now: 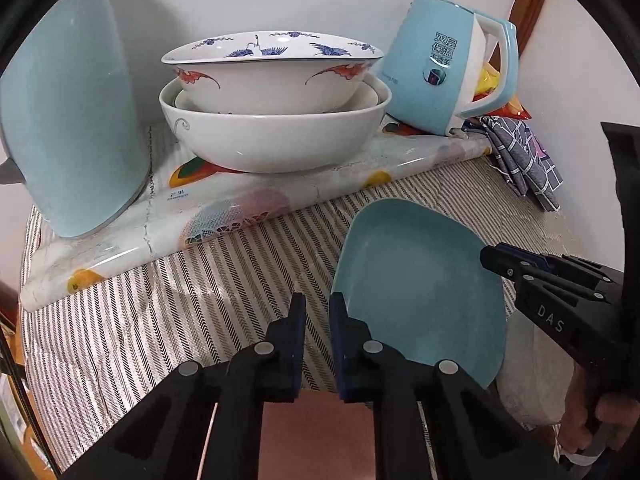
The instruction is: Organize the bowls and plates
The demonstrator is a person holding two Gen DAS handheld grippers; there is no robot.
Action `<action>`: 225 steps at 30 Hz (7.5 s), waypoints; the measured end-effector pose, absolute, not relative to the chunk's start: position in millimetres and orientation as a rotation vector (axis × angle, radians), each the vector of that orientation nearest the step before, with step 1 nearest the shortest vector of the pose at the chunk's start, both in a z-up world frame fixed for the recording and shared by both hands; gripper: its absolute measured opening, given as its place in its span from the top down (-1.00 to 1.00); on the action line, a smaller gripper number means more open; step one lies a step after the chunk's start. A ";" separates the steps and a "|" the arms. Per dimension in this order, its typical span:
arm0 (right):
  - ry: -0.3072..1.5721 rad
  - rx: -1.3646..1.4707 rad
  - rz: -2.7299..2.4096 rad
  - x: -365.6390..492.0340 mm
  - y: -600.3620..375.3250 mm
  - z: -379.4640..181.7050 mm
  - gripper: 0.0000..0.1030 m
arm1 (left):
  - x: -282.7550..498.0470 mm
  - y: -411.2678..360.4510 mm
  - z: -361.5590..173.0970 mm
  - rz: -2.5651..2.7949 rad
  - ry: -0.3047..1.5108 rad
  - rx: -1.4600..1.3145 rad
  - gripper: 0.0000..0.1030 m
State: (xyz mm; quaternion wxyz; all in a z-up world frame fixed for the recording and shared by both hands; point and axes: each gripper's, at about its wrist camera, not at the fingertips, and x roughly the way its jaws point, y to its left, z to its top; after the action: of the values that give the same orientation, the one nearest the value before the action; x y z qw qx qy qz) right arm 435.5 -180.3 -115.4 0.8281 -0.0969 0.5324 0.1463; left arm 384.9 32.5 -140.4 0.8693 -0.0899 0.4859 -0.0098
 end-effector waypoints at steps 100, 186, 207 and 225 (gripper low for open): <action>1.043 -0.173 0.401 308.3 -144.0 -53.9 0.87 | 237.1 79.9 -84.1 0.044 0.920 -0.288 0.89; 0.935 -0.149 0.406 267.8 -168.7 -32.7 0.16 | 199.3 81.4 -92.6 0.083 0.979 -0.291 0.45; 0.908 -0.010 0.181 229.2 -319.0 -24.1 0.16 | 184.5 -14.3 -74.5 -0.044 0.947 -0.182 0.45; 0.972 -0.002 0.111 235.4 -380.9 -63.0 0.16 | 203.9 -90.8 -101.4 -0.150 1.020 -0.133 0.45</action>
State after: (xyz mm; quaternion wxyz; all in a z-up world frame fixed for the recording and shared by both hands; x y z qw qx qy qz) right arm 235.4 -380.9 -63.0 0.8828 -0.0010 0.4667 0.0531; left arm 203.9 -90.8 -101.4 0.8680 -0.0636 0.4872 -0.0719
